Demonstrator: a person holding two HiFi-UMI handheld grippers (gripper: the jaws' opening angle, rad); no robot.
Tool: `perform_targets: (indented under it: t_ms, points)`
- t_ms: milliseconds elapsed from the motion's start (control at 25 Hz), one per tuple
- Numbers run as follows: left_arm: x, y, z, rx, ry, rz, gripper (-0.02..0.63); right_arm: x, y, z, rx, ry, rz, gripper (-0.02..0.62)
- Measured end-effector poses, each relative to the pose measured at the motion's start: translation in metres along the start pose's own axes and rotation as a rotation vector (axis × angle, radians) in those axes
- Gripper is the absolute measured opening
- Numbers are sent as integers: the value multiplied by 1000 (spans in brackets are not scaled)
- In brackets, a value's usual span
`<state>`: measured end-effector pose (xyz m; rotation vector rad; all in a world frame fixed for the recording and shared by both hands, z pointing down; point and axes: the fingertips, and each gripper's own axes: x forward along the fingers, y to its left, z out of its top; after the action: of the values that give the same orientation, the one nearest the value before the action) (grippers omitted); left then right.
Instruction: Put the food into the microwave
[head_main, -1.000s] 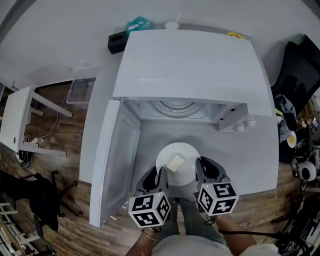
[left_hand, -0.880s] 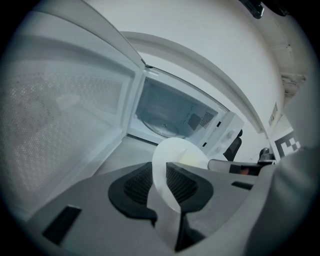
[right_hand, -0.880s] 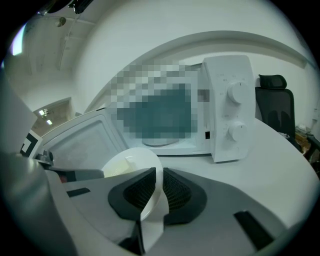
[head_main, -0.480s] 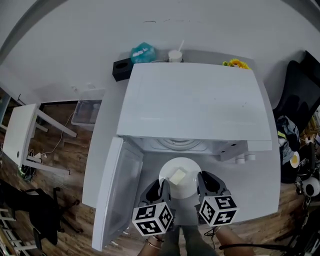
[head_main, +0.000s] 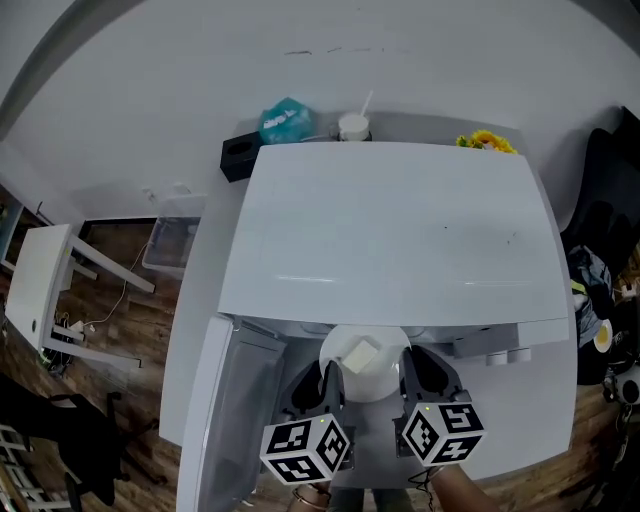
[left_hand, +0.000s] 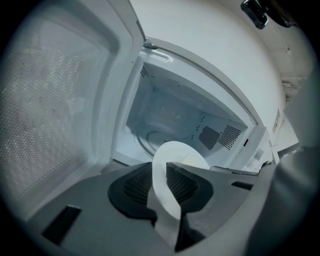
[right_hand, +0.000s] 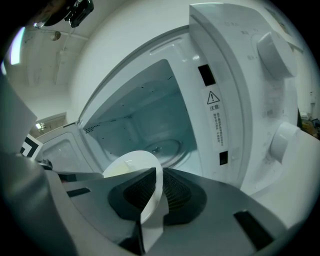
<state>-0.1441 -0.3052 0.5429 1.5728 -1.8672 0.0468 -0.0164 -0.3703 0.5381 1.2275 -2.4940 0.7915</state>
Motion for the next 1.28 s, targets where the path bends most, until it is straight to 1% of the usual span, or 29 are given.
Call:
perform_targets:
  t_ms: [240,560,880,1280]
  points:
    - [18,3,18,32,-35,-7,89,16,-2,9,30,-34,-16,55]
    - [33,8,25,22,-57,-3,89,32,-3,24,74,-76,-46,55]
    - [48,14,46,39,-95,8,89,47,1,38,57,-121,-94,55]
    - [69,16,56,60,-114,22,90,60,-5,43,36,-136,-167,55]
